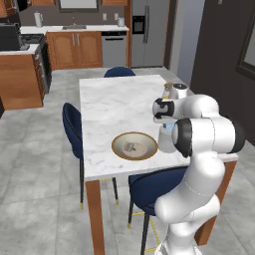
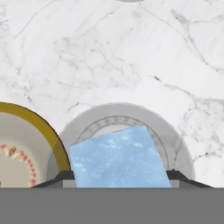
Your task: There are two ice cubes in the ice bowl. Place both ice cubes in the glass cup.
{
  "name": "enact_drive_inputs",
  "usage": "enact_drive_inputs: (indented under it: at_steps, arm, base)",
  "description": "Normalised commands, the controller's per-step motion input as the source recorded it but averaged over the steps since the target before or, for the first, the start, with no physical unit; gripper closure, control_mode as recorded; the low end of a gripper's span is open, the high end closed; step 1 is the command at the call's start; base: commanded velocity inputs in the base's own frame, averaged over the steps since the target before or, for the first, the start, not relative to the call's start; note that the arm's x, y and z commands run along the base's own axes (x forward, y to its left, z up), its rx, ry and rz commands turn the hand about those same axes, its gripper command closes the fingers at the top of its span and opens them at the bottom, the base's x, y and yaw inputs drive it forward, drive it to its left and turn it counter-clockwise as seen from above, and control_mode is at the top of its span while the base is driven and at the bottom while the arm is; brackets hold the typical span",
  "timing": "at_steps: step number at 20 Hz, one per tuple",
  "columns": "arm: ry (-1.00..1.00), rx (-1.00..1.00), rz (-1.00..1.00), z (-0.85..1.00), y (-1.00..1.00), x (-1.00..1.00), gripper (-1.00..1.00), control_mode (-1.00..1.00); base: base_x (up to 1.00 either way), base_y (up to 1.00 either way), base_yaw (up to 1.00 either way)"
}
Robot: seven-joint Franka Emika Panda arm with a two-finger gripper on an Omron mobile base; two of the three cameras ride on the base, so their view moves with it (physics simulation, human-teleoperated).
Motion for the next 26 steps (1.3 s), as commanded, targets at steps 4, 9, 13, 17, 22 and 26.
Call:
enact_drive_inputs:
  at_steps: [4,9,13,17,22,26]
  arm:
    - [0.0,0.0,0.0,-0.05,0.0,0.1,1.0,-1.0]
    - [0.0,-0.01,0.0,-0.1,0.0,0.01,1.0,-1.0]
    - [0.0,-0.01,0.0,-0.11,0.0,0.0,1.0,-1.0]
    - [0.0,0.0,0.0,-0.01,0.0,0.08,1.0,-1.0]
    - [0.0,0.0,0.0,0.0,0.0,0.16,1.0,-1.0]
    - [0.0,0.0,0.0,0.0,0.0,0.03,1.0,-1.0]
  base:
    - [0.0,0.0,0.0]
    - [0.0,0.0,0.0]
    - [0.0,0.0,0.0]
    - [0.0,0.0,0.0]
    - [0.0,0.0,0.0]
    - [0.0,0.0,0.0]
